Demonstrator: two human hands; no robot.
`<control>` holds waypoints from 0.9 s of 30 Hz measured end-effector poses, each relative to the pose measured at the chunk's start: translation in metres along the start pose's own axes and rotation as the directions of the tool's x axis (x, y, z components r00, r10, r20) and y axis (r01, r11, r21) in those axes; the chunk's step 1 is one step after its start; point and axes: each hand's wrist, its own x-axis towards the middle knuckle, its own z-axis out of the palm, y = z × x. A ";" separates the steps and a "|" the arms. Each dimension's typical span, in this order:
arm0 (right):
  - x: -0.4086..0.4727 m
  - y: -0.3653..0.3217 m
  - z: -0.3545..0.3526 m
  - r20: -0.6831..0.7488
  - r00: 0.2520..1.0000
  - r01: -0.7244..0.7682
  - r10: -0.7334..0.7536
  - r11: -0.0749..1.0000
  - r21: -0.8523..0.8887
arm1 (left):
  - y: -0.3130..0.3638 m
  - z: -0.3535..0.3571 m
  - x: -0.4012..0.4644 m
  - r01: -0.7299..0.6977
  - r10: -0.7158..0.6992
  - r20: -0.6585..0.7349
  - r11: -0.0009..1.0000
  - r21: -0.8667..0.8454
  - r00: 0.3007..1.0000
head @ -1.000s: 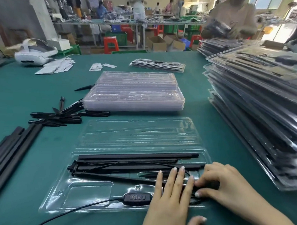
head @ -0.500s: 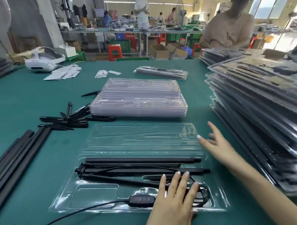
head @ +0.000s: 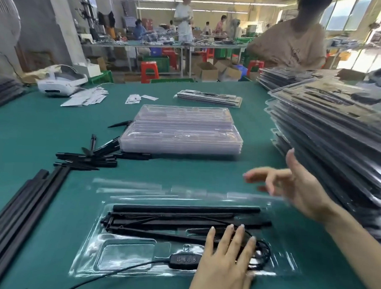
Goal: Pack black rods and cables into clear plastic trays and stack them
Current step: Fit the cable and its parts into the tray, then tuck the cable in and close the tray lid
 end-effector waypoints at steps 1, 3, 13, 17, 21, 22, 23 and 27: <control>-0.007 -0.004 0.004 0.112 0.991 -0.062 0.075 0.992 -0.109 | 0.000 -0.001 0.001 0.002 -0.002 0.021 1.000 -0.020 1.000; -0.022 -0.006 0.015 0.201 0.968 -0.063 0.149 0.924 -0.377 | 0.003 -0.007 0.001 0.052 -0.045 0.139 0.997 -0.049 0.989; -0.054 0.030 0.058 0.220 0.960 0.164 0.172 0.292 -0.942 | -0.033 -0.026 -0.004 -0.170 0.196 0.216 0.976 -0.133 0.956; -0.054 0.036 0.058 0.217 0.949 0.153 0.227 0.271 -0.950 | -0.046 -0.026 -0.036 -0.189 0.137 0.367 0.976 0.110 0.920; -0.062 0.041 0.065 0.198 0.966 0.177 0.167 0.130 -0.975 | -0.075 -0.058 -0.070 -0.209 0.213 0.028 0.971 -0.115 0.977; -0.064 0.040 0.068 0.179 0.972 0.169 0.151 0.074 -0.983 | -0.087 -0.069 -0.075 -0.172 0.151 -0.105 0.957 -0.235 0.983; -0.066 0.040 0.070 0.160 0.978 0.157 0.134 0.035 -0.987 | -0.100 -0.079 -0.078 -0.086 0.041 -0.139 0.937 -0.338 0.989; -0.070 0.043 0.075 0.157 0.977 0.158 0.141 0.006 -0.987 | -0.140 -0.073 -0.063 0.410 -0.403 0.085 0.905 -0.109 0.911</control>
